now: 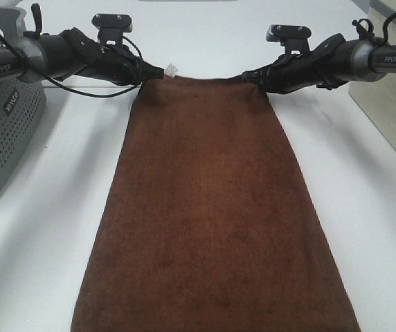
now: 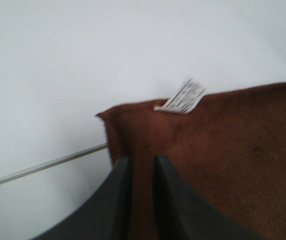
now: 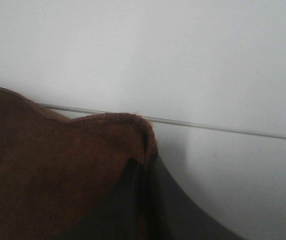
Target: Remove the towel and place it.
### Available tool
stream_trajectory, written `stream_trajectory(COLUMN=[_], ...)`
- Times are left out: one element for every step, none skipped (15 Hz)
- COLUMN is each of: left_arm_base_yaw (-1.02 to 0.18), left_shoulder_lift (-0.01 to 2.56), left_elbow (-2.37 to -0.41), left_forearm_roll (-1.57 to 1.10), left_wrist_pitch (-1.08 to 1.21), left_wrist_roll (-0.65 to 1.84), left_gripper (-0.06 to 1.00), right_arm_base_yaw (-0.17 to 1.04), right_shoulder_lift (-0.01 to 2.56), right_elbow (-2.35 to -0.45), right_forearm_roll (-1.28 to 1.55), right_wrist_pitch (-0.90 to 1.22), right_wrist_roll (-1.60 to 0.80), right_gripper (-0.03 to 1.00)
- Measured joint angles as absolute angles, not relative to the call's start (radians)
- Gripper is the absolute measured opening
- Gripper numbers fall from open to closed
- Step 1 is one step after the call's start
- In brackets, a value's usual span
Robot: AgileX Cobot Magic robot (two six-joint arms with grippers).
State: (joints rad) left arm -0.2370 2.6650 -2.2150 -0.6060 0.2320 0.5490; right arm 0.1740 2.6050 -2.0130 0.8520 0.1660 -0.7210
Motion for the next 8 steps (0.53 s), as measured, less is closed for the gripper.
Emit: stream_trajectory(left_arm_base_yaw=[-0.237, -0.237, -0.237, -0.237, -0.237, -0.237, -0.237, -0.237], left_shoulder_lift=[2.672, 2.681, 2.694, 2.700, 2.705, 2.706, 2.707, 2.707], left_elbow=[-2.216, -2.217, -2.217, -2.217, -2.217, -2.217, -2.217, -2.217], left_forearm_roll=[-0.606, -0.606, -0.606, -0.607, -0.607, -0.608, -0.608, -0.608], left_wrist_pitch=[0.225, 0.217, 0.211, 0.210, 0.208, 0.197, 0.186, 0.184], left_wrist_roll=[0.549, 0.549, 0.549, 0.549, 0.549, 0.549, 0.549, 0.549], left_gripper=[0.14, 0.14, 0.14, 0.15, 0.17, 0.21, 0.29, 0.42], right_arm_base_yaw=[0.180, 0.184, 0.185, 0.185, 0.185, 0.185, 0.185, 0.185], right_shoulder_lift=[2.609, 2.610, 2.610, 2.610, 2.610, 2.610, 2.610, 2.610], right_elbow=[-2.013, -2.013, -2.014, -2.015, -2.016, -2.016, -2.016, -2.016], right_forearm_roll=[0.852, 0.852, 0.852, 0.852, 0.852, 0.853, 0.856, 0.856], right_wrist_pitch=[0.164, 0.156, 0.154, 0.151, 0.151, 0.149, 0.148, 0.149], right_wrist_roll=[-0.721, -0.721, -0.721, -0.721, -0.721, -0.721, -0.718, -0.711], right_gripper=[0.04, 0.04, 0.06, 0.11, 0.19, 0.33, 0.50, 0.64])
